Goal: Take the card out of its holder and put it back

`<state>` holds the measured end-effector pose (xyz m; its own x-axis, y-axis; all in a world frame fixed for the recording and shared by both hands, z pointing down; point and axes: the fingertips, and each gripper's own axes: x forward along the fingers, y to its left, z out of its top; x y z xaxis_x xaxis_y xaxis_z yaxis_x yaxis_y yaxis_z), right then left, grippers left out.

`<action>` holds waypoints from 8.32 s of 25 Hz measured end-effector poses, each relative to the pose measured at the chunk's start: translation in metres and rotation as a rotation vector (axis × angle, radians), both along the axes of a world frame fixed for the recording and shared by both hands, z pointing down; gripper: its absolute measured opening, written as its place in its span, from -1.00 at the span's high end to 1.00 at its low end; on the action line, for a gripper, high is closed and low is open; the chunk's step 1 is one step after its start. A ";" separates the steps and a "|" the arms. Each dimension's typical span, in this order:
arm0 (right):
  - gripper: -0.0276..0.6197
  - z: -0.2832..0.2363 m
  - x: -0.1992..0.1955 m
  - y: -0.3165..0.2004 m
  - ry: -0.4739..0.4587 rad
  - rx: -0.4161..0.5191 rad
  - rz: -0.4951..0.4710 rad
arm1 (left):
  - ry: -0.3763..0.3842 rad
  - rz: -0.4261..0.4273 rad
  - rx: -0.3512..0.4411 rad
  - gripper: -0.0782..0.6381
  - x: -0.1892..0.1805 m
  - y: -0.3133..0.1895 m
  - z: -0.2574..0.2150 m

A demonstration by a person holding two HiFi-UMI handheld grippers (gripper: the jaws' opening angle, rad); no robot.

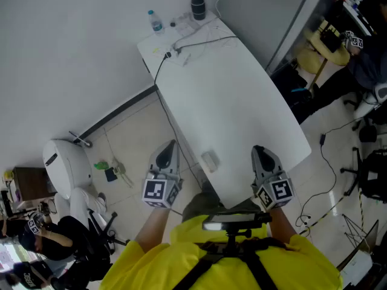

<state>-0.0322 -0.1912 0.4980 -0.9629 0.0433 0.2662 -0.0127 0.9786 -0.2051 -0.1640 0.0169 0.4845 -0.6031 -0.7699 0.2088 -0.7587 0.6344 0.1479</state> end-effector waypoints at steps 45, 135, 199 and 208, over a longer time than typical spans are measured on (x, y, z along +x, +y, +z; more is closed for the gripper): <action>0.36 0.061 0.080 0.196 0.001 -0.086 0.320 | 0.087 0.983 0.021 0.79 0.007 0.019 0.030; 0.85 -0.015 0.003 0.123 0.037 0.071 -0.105 | 0.089 1.162 -0.052 0.79 0.028 -0.044 0.079; 0.91 0.069 0.100 0.111 -0.025 -0.072 0.797 | 0.083 1.112 -0.048 0.79 0.030 -0.076 0.075; 0.91 0.106 0.103 0.133 0.059 -0.104 0.920 | 0.086 1.101 -0.070 0.79 0.026 -0.077 0.083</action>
<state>0.0705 -0.0583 0.6036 -0.6149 -0.7050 0.3533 -0.7886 0.5545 -0.2658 -0.1379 -0.0605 0.5671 0.4234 -0.8613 0.2809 -0.9022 -0.3725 0.2175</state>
